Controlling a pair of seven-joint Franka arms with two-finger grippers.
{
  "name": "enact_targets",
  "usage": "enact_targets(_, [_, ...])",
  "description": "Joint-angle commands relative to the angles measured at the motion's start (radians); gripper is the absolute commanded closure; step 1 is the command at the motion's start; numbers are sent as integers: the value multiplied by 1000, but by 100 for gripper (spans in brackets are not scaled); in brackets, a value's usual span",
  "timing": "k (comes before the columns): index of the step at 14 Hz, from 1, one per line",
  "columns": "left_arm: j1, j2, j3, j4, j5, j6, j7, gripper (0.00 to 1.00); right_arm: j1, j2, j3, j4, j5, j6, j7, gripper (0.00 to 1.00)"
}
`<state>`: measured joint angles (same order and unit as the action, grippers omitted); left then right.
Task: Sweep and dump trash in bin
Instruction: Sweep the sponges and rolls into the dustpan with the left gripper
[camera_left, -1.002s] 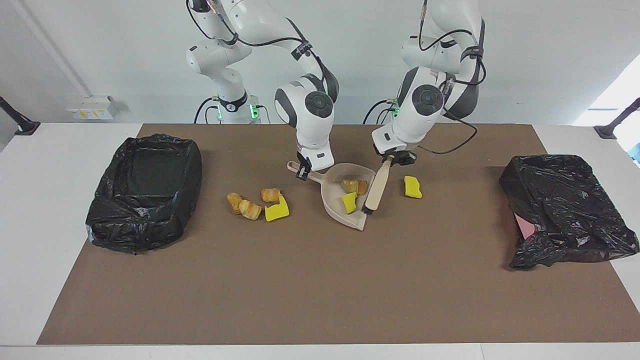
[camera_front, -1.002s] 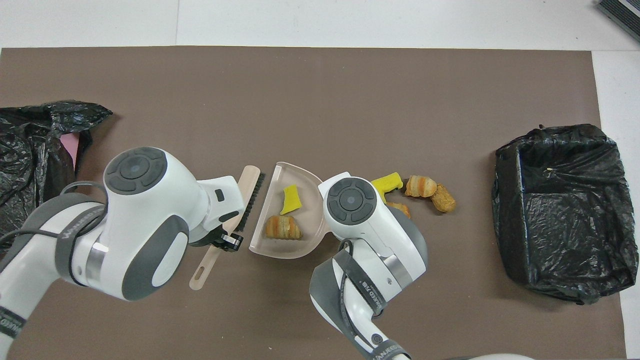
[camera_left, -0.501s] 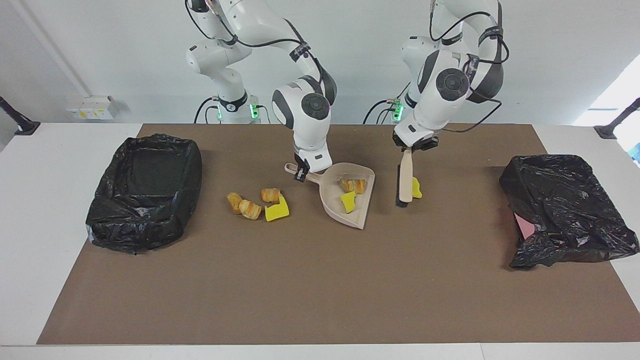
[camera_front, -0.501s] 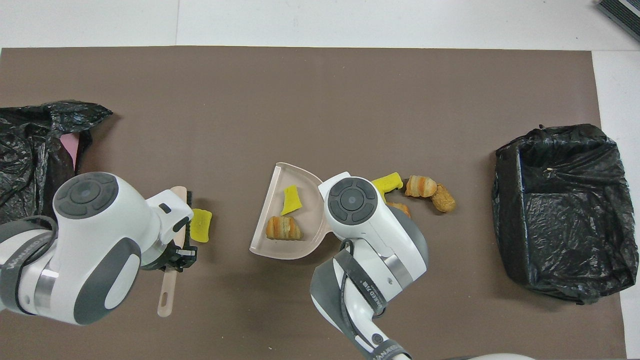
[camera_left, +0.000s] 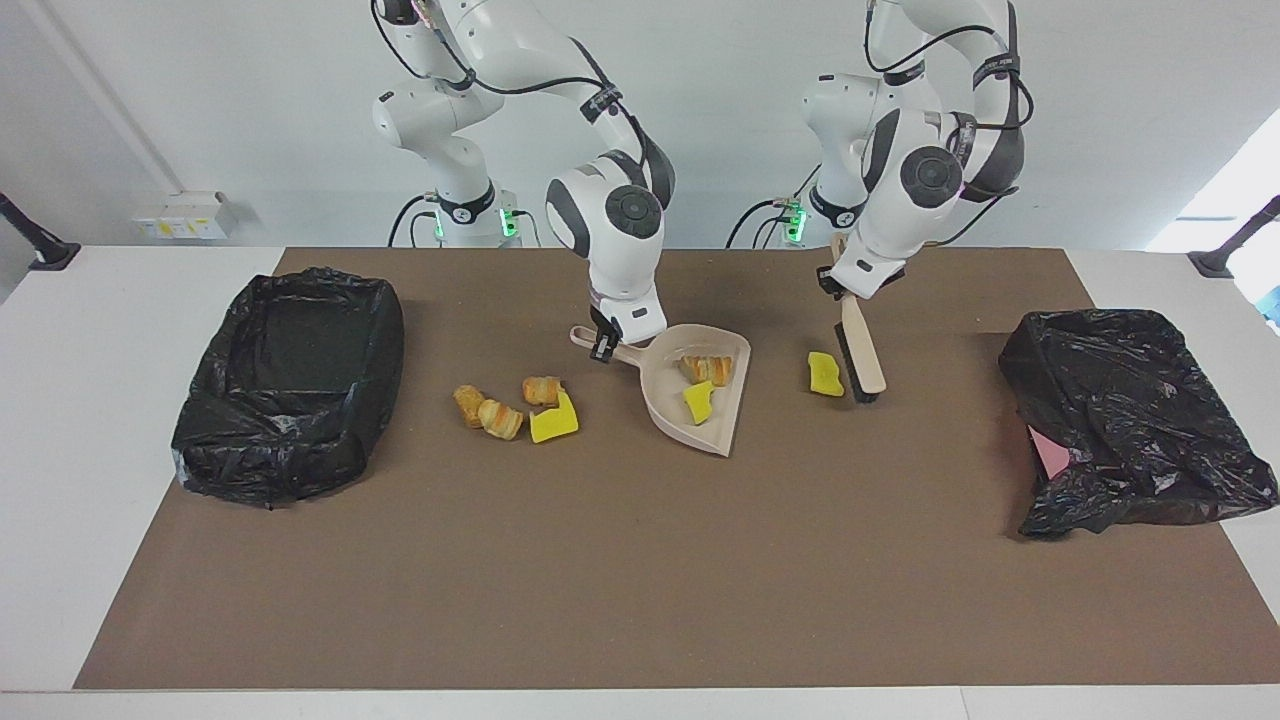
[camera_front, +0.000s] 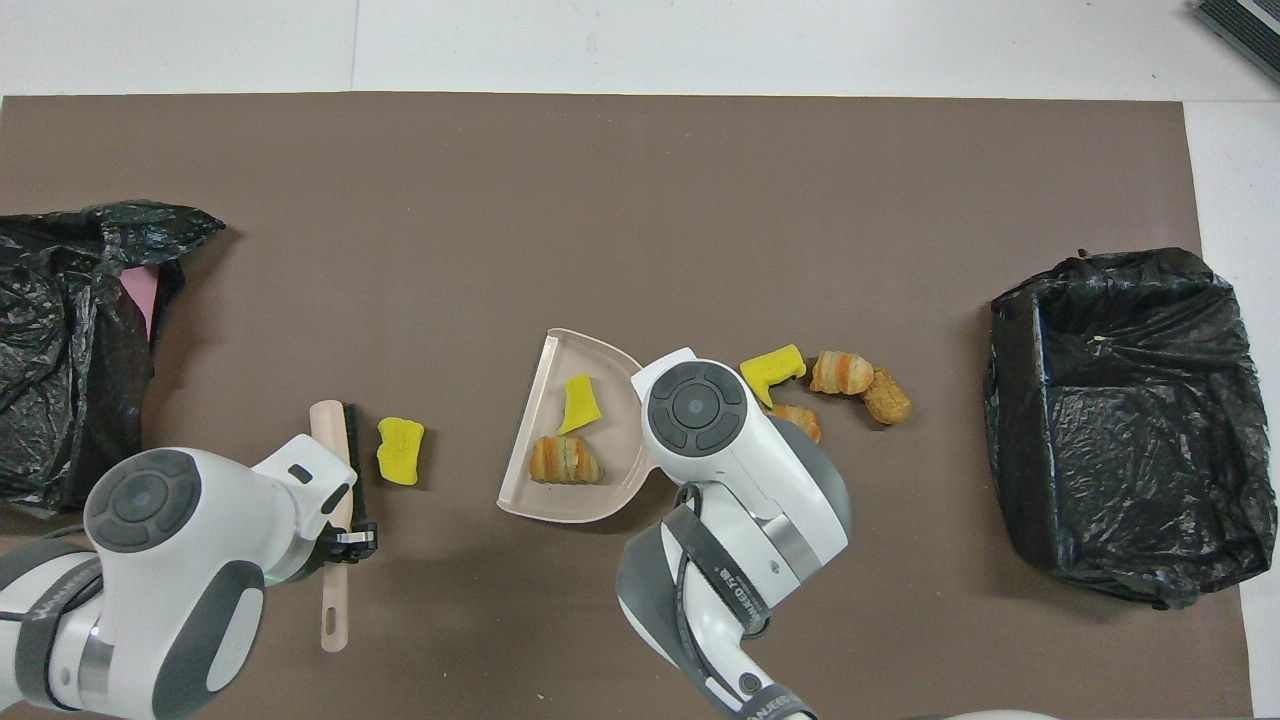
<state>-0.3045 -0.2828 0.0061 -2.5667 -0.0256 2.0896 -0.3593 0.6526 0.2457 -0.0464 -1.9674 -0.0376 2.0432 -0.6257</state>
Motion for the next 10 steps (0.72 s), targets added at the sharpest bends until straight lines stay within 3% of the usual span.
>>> enact_targets(1, [-83,68,0,-15,10,123,-32,100,-1,1,5,-25,-18,28,-28,100])
enact_targets(3, [-123,120,-1,-9,10,196,-12,100,-1,1,5,-27,-18,28,-23,100])
enact_targets(10, [-270,140,-3,37,-77,211,318,100,-4,0,5,-33,-18,28,-22,100])
